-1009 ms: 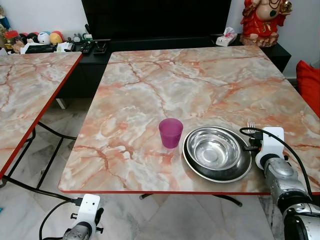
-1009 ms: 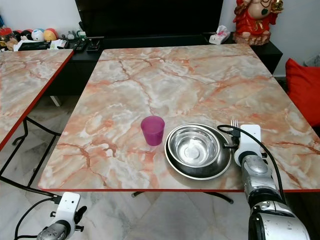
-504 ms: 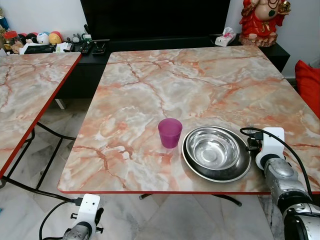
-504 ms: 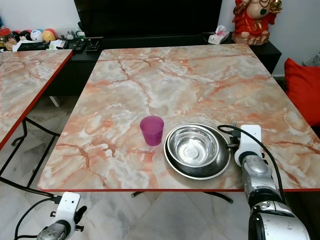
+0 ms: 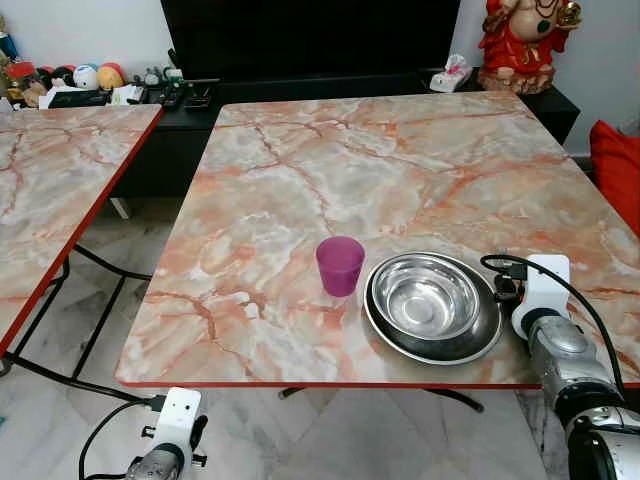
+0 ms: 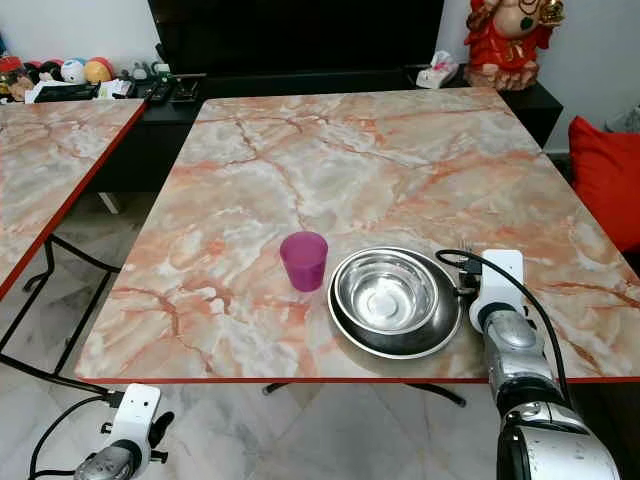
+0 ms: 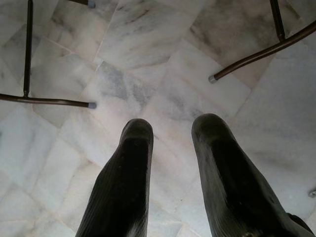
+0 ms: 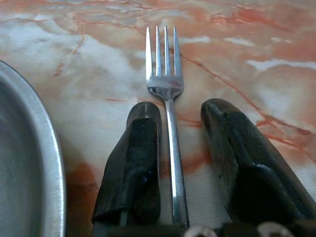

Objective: Setting the table

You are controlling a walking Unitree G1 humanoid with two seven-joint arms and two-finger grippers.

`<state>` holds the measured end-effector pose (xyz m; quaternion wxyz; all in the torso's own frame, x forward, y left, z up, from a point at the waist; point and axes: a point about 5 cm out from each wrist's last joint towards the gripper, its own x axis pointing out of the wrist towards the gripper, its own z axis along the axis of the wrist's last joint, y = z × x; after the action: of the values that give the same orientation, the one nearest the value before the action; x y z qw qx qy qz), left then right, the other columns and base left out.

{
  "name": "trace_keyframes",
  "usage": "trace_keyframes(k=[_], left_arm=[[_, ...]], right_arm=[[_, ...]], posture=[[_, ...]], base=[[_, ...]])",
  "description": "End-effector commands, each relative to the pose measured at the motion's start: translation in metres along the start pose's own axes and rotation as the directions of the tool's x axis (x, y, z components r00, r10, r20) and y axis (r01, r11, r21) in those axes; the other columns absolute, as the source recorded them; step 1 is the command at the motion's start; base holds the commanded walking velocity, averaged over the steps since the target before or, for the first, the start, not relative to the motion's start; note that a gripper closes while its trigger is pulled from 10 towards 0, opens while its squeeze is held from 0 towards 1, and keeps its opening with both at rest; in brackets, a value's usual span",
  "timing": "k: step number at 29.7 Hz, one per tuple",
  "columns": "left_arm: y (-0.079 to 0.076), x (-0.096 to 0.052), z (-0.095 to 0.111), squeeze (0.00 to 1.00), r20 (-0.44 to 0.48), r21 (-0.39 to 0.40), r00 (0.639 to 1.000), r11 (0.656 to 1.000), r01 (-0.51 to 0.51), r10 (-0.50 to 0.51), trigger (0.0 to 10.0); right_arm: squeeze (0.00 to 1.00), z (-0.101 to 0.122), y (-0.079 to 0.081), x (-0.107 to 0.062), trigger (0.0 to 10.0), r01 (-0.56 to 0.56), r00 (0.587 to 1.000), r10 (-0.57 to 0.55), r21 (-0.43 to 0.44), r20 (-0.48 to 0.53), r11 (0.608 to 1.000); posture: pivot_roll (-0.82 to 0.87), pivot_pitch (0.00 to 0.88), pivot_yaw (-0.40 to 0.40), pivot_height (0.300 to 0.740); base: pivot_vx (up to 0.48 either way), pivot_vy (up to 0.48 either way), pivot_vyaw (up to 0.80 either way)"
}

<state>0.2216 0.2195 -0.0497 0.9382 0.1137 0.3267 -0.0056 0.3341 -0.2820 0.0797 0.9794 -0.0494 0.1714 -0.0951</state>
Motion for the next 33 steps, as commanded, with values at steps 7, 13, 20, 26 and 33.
trace_keyframes(k=[7, 13, 20, 26, 33], left_arm=[[0.005, 0.000, 0.001, 0.00, -0.001, 0.018, 1.000, 1.000, -0.011, 0.011, 10.0], [0.004, 0.000, 0.000, 0.00, -0.004, 0.019, 1.000, 1.000, -0.007, 0.007, 10.0], [0.004, 0.000, 0.000, 0.00, -0.003, 0.018, 1.000, 1.000, -0.007, 0.007, 10.0], [0.003, 0.001, 0.002, 0.00, 0.001, 0.020, 1.000, 1.000, -0.007, 0.007, 10.0], [0.001, 0.001, 0.003, 0.00, 0.007, 0.019, 1.000, 1.000, -0.003, 0.003, 10.0]], right_arm=[[0.00, 0.009, 0.002, 0.002, 10.0, -0.005, 1.000, 0.005, 0.005, 0.029, 1.000], [0.00, 0.013, 0.000, 0.002, 10.0, 0.005, 0.999, -0.005, 0.000, 0.045, 1.000], [0.00, 0.017, -0.001, 0.003, 10.0, 0.015, 0.998, -0.015, -0.008, 0.068, 1.000], [0.00, 0.022, 0.002, 0.004, 10.0, 0.008, 0.996, -0.007, -0.008, 0.085, 1.000], [0.00, 0.038, -0.002, 0.004, 10.0, 0.063, 0.983, -0.060, -0.014, 0.175, 0.998]], posture=[[0.03, 0.026, 0.064, 0.740], [0.03, 0.027, 0.064, 0.740], [0.03, 0.025, 0.064, 0.740], [0.03, 0.023, 0.067, 0.740], [0.03, 0.020, 0.064, 0.740]], base=[[0.000, 0.000, 0.00], [0.000, 0.000, 0.00], [0.000, 0.000, 0.00], [0.000, 0.000, 0.00], [0.000, 0.000, 0.00]])
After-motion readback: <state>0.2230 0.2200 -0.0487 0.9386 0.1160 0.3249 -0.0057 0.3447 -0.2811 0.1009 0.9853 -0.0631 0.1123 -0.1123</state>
